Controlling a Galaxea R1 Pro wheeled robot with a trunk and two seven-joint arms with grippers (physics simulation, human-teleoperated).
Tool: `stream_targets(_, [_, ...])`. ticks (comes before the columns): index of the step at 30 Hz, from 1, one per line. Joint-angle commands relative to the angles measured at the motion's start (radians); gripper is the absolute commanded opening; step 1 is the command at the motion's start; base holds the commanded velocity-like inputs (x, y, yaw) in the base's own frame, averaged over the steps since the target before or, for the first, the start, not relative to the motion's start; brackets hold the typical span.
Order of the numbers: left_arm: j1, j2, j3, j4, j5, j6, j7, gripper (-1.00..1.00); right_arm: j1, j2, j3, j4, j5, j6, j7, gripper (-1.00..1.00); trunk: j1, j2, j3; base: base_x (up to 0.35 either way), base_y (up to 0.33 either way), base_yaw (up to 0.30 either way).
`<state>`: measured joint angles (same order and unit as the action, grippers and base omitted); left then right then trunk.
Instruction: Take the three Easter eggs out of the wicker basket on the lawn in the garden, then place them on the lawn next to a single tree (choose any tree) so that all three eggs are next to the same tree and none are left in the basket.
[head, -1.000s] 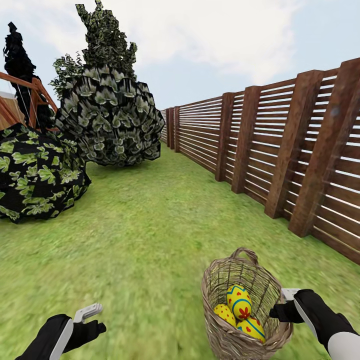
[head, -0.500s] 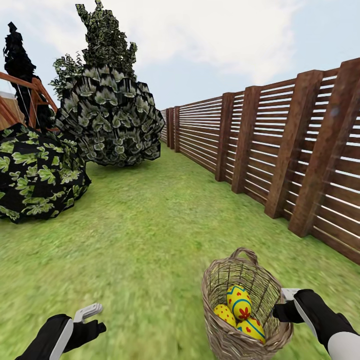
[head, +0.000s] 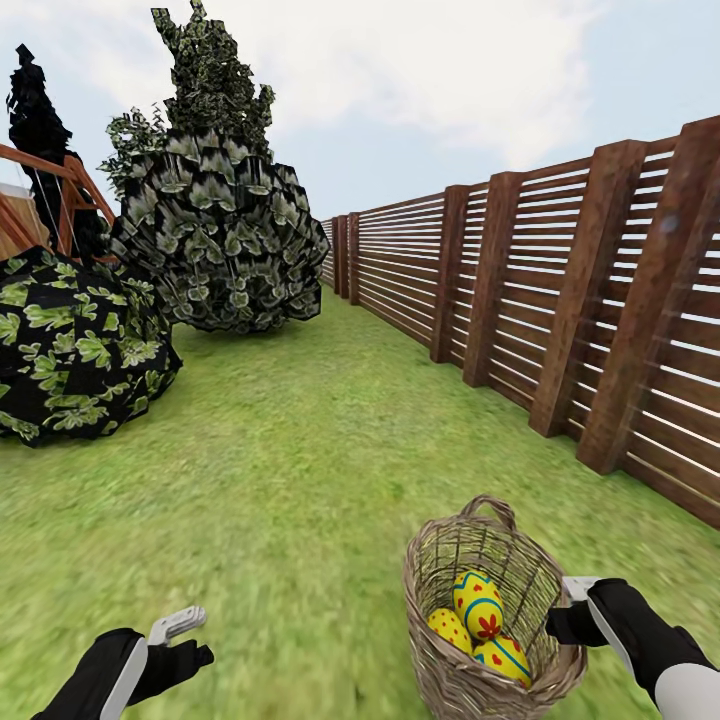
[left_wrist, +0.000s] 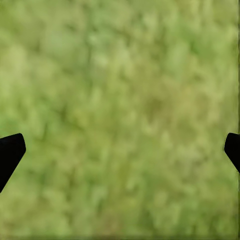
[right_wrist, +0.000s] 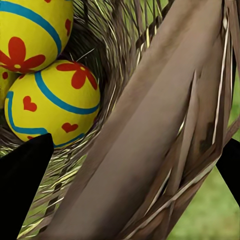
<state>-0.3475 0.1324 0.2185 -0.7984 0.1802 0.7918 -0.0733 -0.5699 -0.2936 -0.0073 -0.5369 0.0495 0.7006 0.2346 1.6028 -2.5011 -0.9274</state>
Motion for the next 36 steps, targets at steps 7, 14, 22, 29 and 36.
stream_targets(7, [-0.001,0.0,0.002,0.0,-0.001,0.005,-0.003,1.0,0.001,0.001,0.001,-0.001,0.002,0.005,0.005,-1.0,0.0,0.0,-0.001,0.0,0.0,0.0])
stream_targets(14, [-0.001,0.0,0.001,0.001,0.0,0.006,-0.002,1.0,0.001,0.002,0.001,0.0,0.001,0.005,0.006,-1.0,-0.003,0.001,0.022,0.0,0.0,0.0])
stream_targets(22, [-0.001,-0.022,0.001,0.001,-0.002,0.006,-0.002,1.0,0.001,0.007,0.004,0.0,0.012,0.005,0.005,-1.0,-0.033,0.057,0.047,0.0,0.0,0.166])
stream_targets(29, [-0.001,-0.023,0.004,0.001,-0.002,0.006,0.004,1.0,0.001,0.011,0.004,0.0,0.013,0.005,0.005,-1.0,-0.06,0.106,0.069,0.0,0.0,0.289])
stream_targets(36, [-0.001,-0.023,0.004,0.001,-0.002,0.006,0.004,1.0,0.001,0.011,0.004,0.0,0.013,0.005,0.005,-1.0,-0.087,0.155,0.091,0.0,0.0,0.289])
